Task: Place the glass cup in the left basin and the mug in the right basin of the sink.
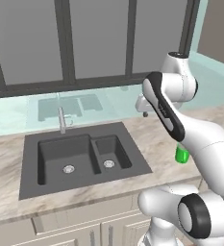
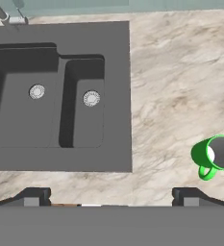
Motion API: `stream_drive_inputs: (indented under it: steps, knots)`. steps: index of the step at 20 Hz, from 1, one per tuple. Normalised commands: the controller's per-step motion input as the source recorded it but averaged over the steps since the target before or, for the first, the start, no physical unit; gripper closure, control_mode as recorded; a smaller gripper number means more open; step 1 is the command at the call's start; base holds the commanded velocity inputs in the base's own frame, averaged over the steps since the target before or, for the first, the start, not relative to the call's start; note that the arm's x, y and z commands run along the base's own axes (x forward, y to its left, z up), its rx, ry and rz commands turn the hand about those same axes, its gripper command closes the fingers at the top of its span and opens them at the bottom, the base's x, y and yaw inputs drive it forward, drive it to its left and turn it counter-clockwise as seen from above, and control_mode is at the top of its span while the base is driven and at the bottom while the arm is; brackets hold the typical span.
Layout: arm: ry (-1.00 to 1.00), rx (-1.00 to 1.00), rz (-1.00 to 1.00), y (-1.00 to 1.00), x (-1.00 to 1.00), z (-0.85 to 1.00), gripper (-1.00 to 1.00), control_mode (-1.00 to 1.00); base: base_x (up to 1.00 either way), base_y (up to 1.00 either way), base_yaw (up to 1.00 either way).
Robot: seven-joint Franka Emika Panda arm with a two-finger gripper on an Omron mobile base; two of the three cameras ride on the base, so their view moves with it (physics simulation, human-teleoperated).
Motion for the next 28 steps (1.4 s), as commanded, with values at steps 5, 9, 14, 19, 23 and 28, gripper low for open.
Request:
stream_drive_inputs:
  steps: [5, 9, 14, 19, 23, 28]
  knots:
    - [0.00, 0.00, 0.00, 0.00, 0.00, 0.00, -1.00, 1.00, 0.08, 0.05, 0.03]
    - [0.00, 0.00, 0.00, 0.00, 0.00, 0.00, -1.00, 1.00, -0.02, 0.12, 0.16]
    - [0.00, 0.00, 0.00, 0.00, 0.00, 0.00, -1.00, 1.00, -0.08, 0.14, 0.12]
    - [0.00, 0.00, 0.00, 0.00, 0.00, 0.00, -1.00, 1.00, 0.11, 0.05, 0.04]
    - [0.00, 0.00, 0.00, 0.00, 0.00, 0.00, -1.00, 1.00, 0.30, 0.00, 0.00]
    - [0.00, 0.00, 0.00, 0.00, 0.00, 0.00, -1.00, 1.00, 0.17, 0.00, 0.00]
